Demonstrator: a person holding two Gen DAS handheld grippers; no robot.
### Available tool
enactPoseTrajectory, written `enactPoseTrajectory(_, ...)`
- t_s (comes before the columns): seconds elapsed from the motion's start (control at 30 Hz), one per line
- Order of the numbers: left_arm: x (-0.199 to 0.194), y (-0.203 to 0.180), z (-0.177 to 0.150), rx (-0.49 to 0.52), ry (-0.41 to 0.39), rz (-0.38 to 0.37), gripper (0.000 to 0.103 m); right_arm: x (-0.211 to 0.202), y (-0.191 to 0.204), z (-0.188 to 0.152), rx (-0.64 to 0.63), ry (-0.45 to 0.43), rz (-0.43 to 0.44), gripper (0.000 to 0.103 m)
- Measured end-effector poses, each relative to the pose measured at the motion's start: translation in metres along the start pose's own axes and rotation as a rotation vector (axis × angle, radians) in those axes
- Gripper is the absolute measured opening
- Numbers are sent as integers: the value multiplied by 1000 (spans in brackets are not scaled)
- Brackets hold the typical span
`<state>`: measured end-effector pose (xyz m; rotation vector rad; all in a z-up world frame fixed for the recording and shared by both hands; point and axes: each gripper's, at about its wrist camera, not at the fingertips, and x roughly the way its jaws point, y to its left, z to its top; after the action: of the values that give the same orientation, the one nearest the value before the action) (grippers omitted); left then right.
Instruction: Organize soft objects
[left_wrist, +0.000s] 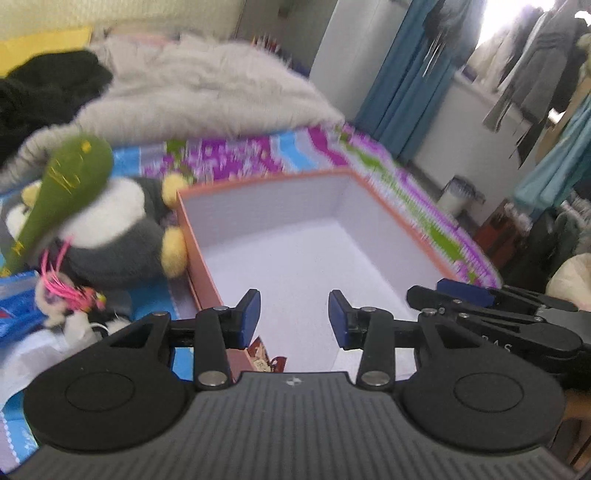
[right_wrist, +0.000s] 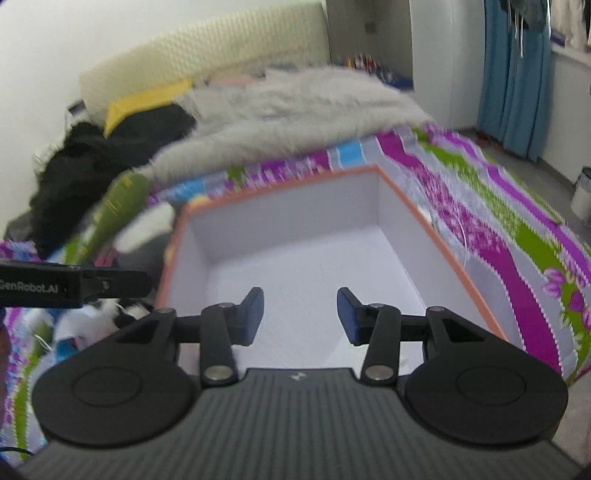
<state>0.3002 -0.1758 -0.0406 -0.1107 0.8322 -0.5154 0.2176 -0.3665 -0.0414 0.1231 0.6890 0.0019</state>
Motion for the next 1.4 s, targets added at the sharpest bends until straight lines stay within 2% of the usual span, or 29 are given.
enactPoseTrajectory(0.27, -64, -6, -20, 43, -117, -2, 46, -46, 36, -14, -36, -103, 52, 47)
enactPoseTrajectory(0.4, -90, -4, -37, 67, -152, 9, 46, -62, 52, -26, -41, -130, 77, 47)
enactPoseTrajectory(0.57, -114, 4, -58, 42, -174, 6, 46, -75, 66, -39, -18, -145, 98, 47)
enactPoseTrajectory(0.8, -133, 23, -84, 4, -187, 46, 46, -84, 86, -62, -35, -149, 113, 47)
enactPoseTrajectory(0.93, -147, 37, -100, -21, -201, 93, 46, -85, 97, -74, -36, -127, 139, 47)
enactPoseTrajectory(1.4, -190, 69, -153, -111, -211, 160, 46, -95, 135, -113, -79, -63, 186, 47)
